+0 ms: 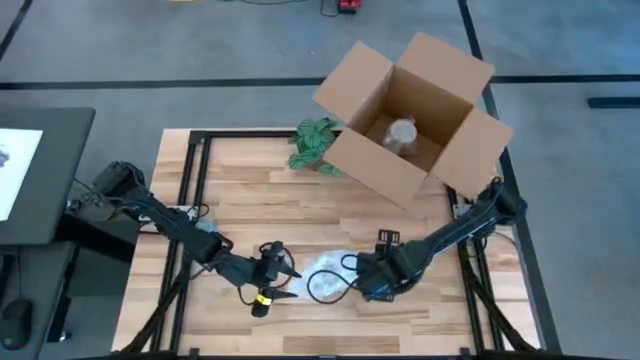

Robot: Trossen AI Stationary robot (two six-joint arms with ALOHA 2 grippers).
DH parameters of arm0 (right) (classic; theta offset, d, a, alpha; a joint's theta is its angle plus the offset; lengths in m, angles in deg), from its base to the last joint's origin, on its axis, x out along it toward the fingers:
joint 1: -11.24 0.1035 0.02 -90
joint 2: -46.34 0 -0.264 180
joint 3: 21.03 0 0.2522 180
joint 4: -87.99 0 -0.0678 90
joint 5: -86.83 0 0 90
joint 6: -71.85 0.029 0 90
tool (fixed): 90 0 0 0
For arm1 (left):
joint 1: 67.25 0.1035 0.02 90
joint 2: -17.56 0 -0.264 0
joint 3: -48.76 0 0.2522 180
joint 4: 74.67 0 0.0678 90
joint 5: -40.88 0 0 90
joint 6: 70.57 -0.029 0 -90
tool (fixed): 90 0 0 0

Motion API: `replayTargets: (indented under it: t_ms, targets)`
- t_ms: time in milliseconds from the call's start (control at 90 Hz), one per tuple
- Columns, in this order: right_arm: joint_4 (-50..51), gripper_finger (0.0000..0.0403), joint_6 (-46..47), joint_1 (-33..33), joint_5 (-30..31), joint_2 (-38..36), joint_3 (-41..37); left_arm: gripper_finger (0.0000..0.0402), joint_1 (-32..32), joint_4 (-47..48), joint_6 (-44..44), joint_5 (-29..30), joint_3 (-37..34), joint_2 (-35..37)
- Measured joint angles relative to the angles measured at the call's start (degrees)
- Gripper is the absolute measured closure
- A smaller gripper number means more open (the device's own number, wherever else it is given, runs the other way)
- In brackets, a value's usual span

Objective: Wrap mug
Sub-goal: Wrap the blue mug

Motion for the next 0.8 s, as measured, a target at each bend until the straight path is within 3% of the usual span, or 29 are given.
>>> replayTargets:
  t_ms: [133,333,522,800]
  targets:
    - [-8.52,0.0206,-0.23,-0.56,-1.14,-1.93,-8.40,0.0189,-1.08,5.56,0.53,0.25,-0.02,1.45]
    - [-17.38,0.0233,-0.65,-1.17,-1.10,-1.37,-13.40,0.0189,-0.77,-0.83,-2.21,0.84,0.02,0.92]
    - [-18.05,0.0301,-0.66,-1.75,4.98,-1.41,-11.90,0.0189,2.25,-8.96,-6.05,-4.27,0.09,-2.47]
    - [-18.29,0.0397,-1.64,-1.10,9.63,-1.36,-7.96,0.0189,7.16,-9.38,-1.21,-5.73,0.59,-9.86]
